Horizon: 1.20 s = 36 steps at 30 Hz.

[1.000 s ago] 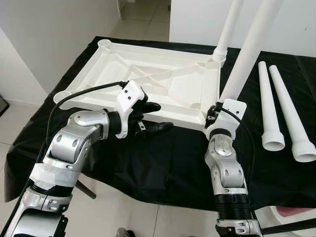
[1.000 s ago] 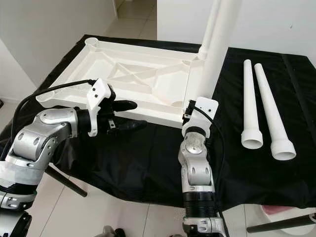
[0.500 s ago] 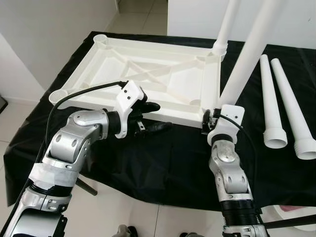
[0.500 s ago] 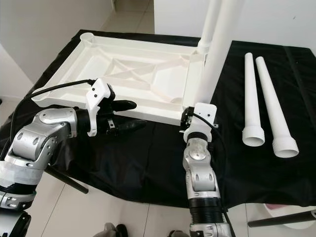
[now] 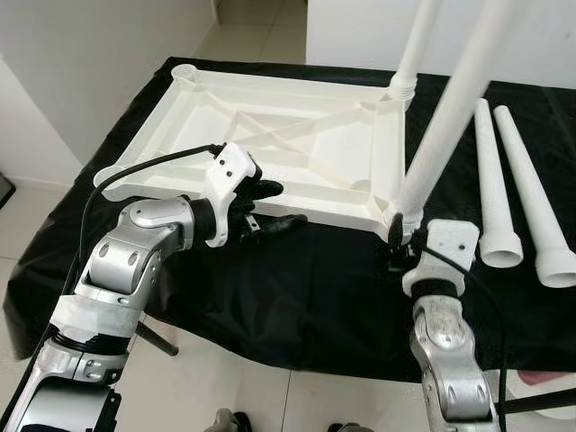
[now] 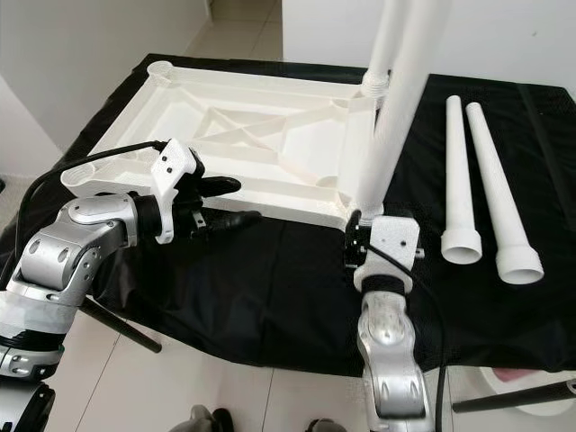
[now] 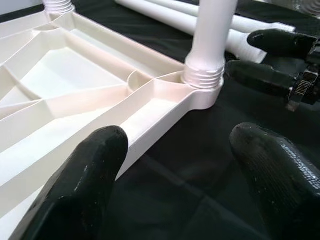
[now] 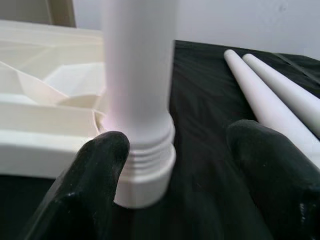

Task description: Building children table

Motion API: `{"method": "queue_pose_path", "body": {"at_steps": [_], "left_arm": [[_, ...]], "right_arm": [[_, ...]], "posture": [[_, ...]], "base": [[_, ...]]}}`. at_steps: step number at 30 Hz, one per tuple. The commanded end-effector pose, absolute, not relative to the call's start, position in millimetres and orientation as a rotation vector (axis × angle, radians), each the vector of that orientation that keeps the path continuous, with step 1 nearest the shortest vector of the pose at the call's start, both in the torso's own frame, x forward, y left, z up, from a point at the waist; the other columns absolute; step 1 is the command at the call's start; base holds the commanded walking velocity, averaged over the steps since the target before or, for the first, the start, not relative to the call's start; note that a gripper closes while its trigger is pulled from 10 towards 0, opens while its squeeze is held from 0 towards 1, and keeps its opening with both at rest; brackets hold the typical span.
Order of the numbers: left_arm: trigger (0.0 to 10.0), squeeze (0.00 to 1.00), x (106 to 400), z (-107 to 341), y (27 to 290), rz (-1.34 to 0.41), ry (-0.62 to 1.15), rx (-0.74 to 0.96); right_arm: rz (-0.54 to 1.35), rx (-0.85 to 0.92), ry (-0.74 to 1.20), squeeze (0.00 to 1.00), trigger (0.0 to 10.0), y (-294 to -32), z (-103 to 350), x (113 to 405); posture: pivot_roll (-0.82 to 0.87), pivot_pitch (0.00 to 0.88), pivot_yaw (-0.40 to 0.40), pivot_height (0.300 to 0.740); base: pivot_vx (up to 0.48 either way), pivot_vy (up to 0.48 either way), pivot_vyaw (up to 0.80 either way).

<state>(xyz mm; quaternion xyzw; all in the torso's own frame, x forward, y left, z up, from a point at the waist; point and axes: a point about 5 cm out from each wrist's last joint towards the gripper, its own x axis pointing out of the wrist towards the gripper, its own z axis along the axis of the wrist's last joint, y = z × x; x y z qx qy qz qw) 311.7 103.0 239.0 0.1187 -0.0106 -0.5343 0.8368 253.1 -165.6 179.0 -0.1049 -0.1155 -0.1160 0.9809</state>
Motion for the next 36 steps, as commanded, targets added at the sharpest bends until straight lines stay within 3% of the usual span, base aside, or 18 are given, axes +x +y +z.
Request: {"method": "queue_pose_path", "body": {"at_steps": [1,6,14,20,23,27,36], "left_arm": [[10.0,0.0,312.7,239.0,105.7,-1.12,-0.023,0.264],[10.0,0.0,313.2,238.4,106.8,-1.118,-0.02,0.266],[10.0,0.0,325.5,234.6,114.2,-0.983,-0.026,0.285],[10.0,0.0,328.9,236.1,117.3,-0.936,-0.037,0.291],[10.0,0.0,328.9,236.1,117.3,-0.936,-0.037,0.291],[10.0,0.0,336.6,238.5,121.2,-0.813,-0.075,0.294],[10.0,0.02,342.6,233.4,133.6,-0.737,-0.06,0.356]], "right_arm": [[-0.227,-0.22,-0.246,0.0,10.0,-164.1,179.7,249.6],[-0.215,-0.231,-0.201,0.0,10.0,-164.3,167.3,243.8],[0.211,-0.286,-0.196,0.0,10.0,-120.5,163.1,236.1],[0.309,-0.246,-0.181,0.0,10.0,-105.5,163.7,239.7],[0.309,-0.246,-0.181,0.0,10.0,-105.5,163.7,239.7],[0.308,-0.139,-0.12,0.0,10.0,-77.2,160.8,264.5],[0.301,-0.119,-0.133,0.0,10.0,-67.6,168.3,276.2]], "posture": [[-0.12,0.16,0.091,0.74],[-0.12,0.16,0.091,0.74],[-0.12,0.139,0.083,0.74],[-0.12,0.137,0.08,0.74],[-0.12,0.137,0.08,0.74],[-0.12,0.126,0.082,0.74],[-0.11,0.116,0.074,0.74]], "base": [[0.0,0.0,0.0],[0.0,0.0,0.0],[0.0,0.0,0.0],[0.0,0.0,0.0],[0.0,0.0,0.0],[0.0,0.0,0.0],[0.0,0.0,0.0]]}}
